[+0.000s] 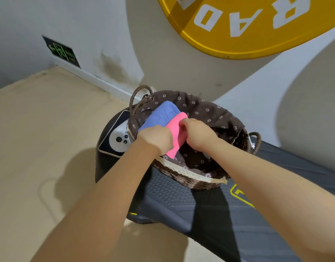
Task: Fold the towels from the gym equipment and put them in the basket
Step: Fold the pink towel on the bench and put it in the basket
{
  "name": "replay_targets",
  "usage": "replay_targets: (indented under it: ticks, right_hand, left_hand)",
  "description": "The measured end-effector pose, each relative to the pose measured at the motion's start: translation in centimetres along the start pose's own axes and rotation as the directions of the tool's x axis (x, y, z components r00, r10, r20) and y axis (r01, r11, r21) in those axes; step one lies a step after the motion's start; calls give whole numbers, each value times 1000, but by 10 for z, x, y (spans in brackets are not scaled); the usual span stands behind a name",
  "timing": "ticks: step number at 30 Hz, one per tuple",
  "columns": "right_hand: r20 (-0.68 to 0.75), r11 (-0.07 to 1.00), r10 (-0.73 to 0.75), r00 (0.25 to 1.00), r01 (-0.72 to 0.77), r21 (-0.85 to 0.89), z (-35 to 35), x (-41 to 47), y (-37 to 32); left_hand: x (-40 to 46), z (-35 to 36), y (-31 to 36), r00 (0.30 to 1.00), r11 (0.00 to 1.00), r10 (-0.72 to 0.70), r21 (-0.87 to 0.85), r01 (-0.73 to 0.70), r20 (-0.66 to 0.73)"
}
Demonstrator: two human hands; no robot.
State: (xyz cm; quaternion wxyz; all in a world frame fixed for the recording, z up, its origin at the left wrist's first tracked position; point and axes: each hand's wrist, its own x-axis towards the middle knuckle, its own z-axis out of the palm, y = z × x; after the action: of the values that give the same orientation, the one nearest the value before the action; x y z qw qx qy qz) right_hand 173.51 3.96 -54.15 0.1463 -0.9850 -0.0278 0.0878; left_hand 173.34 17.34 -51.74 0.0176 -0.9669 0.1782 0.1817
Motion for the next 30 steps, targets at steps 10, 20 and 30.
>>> replay_targets:
  ticks: [10, 20, 30]
  right_hand:
    - [-217, 990, -61, 974, 87, 113, -77, -71, 12]
    - [-494, 956, 180, 851, -32, 293, -72, -198, 145]
    - [-177, 896, 419, 891, -374, 242, -141, -339, 274]
  left_hand:
    - [-51, -29, 28, 948, 978, 148, -101, -183, -281]
    - [-78, -25, 171, 777, 850, 303, -212, -483, -552]
    - [-103, -65, 345, 841, 836, 529, -98, -540, -115]
